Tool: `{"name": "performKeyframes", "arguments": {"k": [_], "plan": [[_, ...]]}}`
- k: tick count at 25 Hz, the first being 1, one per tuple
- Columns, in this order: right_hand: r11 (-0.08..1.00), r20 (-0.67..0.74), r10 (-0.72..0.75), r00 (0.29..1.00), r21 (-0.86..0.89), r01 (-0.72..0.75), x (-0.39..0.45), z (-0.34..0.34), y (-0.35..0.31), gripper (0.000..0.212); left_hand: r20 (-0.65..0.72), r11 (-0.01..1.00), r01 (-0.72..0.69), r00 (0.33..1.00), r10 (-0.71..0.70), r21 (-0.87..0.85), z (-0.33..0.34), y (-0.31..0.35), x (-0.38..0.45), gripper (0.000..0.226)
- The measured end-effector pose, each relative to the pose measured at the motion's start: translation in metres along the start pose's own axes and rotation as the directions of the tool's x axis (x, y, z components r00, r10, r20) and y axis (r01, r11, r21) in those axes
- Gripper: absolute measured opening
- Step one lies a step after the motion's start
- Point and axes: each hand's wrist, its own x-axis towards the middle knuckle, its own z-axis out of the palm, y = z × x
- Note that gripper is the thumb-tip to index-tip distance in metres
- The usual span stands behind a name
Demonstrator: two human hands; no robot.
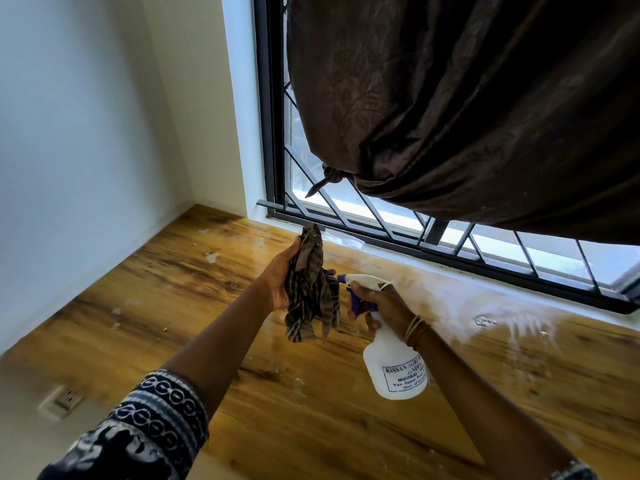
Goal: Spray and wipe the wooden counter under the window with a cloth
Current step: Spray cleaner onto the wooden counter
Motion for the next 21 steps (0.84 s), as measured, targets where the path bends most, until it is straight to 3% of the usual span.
{"name": "performKeyframes", "arguments": {"k": [2, 8, 14, 17, 21], "plan": [[0.999, -0.012, 0.039, 0.999, 0.001, -0.039, 0.003, 0.002, 0.003, 0.041, 0.008, 1.0, -0.007, 1.0, 0.007, -0.013, 0.001, 0.002, 0.0, 0.072], [0.999, 0.008, -0.012, 1.0, -0.037, 0.013, 0.003, 0.002, 0.0, 0.022, -0.003, 1.0, 0.001, 1.0, -0.001, -0.026, 0.0, 0.006, 0.0, 0.071], [0.998, -0.08, 0.048, 0.996, -0.029, -0.051, 0.004, 0.001, 0.004, 0.022, -0.012, 1.0, 0.001, 1.0, -0.002, -0.023, 0.002, 0.006, 0.004, 0.072], [1.0, -0.058, 0.006, 0.998, -0.023, -0.008, 0.003, -0.006, 0.005, 0.016, -0.01, 1.0, 0.011, 1.0, -0.011, -0.019, 0.003, 0.004, 0.006, 0.069], [0.999, -0.151, -0.039, 0.988, 0.021, 0.043, 0.01, -0.029, 0.007, 0.027, -0.016, 1.0, 0.011, 1.0, -0.012, -0.012, 0.004, 0.003, 0.009, 0.071]]}}
